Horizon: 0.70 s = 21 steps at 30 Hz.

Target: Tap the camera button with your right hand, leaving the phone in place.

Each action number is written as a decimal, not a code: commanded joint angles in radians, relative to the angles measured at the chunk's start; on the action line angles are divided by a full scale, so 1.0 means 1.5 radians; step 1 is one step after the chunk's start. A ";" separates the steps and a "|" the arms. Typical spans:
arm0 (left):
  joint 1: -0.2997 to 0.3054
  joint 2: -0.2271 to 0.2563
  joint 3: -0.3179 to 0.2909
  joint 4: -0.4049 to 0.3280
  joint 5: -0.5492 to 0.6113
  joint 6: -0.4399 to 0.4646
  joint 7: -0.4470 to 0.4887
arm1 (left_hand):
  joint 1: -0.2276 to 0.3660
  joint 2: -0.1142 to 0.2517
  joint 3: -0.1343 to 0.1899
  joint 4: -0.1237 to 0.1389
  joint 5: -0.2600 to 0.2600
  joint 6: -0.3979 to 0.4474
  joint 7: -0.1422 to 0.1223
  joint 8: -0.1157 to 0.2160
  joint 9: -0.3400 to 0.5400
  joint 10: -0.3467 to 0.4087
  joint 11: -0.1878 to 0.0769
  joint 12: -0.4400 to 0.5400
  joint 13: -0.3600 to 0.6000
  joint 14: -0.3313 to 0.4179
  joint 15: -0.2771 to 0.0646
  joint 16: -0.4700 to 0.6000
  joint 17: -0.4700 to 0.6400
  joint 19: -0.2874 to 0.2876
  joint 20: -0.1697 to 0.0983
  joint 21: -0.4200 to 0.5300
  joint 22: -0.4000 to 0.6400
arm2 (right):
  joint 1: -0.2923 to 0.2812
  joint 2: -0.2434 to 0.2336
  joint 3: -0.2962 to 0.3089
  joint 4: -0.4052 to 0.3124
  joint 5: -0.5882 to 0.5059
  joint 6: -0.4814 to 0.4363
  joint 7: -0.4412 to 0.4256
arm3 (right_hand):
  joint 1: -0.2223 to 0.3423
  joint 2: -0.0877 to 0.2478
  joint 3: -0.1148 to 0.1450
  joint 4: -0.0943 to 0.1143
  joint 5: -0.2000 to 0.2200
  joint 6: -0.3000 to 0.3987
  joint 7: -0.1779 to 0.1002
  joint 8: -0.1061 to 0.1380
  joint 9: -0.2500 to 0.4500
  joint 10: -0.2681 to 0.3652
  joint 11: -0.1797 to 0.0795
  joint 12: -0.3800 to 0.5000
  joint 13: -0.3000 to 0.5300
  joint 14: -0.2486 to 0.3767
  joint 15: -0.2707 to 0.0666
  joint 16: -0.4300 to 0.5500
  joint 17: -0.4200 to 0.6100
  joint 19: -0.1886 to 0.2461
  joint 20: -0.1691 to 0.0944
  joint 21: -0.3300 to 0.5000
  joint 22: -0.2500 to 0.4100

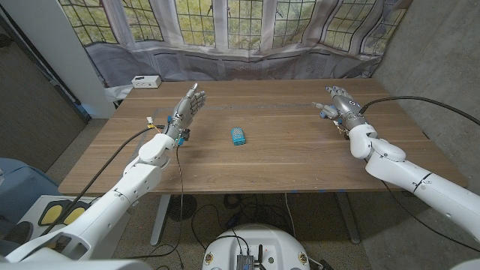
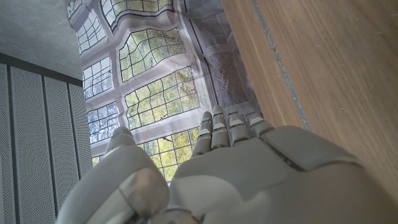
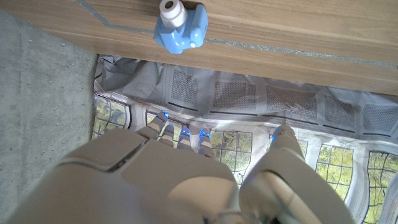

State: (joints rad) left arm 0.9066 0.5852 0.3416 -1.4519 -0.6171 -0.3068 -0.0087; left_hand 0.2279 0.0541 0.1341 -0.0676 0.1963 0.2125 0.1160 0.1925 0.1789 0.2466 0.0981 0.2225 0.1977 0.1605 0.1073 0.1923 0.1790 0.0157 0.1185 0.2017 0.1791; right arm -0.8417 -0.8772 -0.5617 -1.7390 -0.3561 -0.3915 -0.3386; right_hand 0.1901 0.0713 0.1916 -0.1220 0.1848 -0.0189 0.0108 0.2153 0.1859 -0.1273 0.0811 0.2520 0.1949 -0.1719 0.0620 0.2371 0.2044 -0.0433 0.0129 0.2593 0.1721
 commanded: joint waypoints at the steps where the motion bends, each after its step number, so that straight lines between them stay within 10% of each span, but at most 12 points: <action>1: -0.007 0.002 -0.003 0.016 -0.011 -0.009 -0.024 | 0.001 0.008 0.002 -0.004 -0.002 0.000 0.004 -0.001 0.002 0.006 -0.001 -0.003 0.001 0.004 0.002 0.000 0.002 0.000 0.005 -0.001 0.001 | -0.032 0.013 0.031 -0.034 0.021 0.030 -0.045 | 0.009 -0.006 0.003 -0.007 -0.001 0.031 -0.001 0.007 0.001 0.029 -0.001 0.009 -0.002 0.016 -0.011 0.007 -0.002 0.039 -0.007 0.008 0.000; 21: -0.036 0.003 0.003 0.046 -0.024 -0.011 -0.074 | 0.002 0.010 0.002 -0.005 -0.002 -0.001 0.005 -0.001 0.002 0.006 -0.001 -0.003 0.001 0.005 0.002 0.000 0.002 0.001 0.003 -0.001 0.001 | -0.080 0.045 0.079 -0.040 0.089 0.151 -0.095 | 0.017 -0.010 0.003 -0.010 -0.001 0.089 0.017 0.014 0.001 0.070 0.004 0.011 -0.003 0.057 -0.014 0.009 -0.004 0.086 -0.018 0.008 0.000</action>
State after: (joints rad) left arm 0.8746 0.5882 0.3398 -1.4057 -0.6415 -0.3185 -0.0784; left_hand 0.2332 0.0594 0.1341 -0.0676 0.1963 0.2125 0.1160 0.1925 0.1789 0.2466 0.0981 0.2186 0.1977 0.1606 0.1072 0.1923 0.1790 0.0157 0.1185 0.2017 0.1791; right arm -0.9196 -0.8381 -0.4870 -1.7972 -0.2928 -0.2755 -0.4450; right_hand 0.2045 0.0569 0.1955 -0.1320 0.1849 0.1092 0.0356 0.2307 0.1861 -0.0319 0.0841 0.2593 0.1907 -0.0943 0.0431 0.2408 0.1950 0.0736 -0.0125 0.2708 0.1723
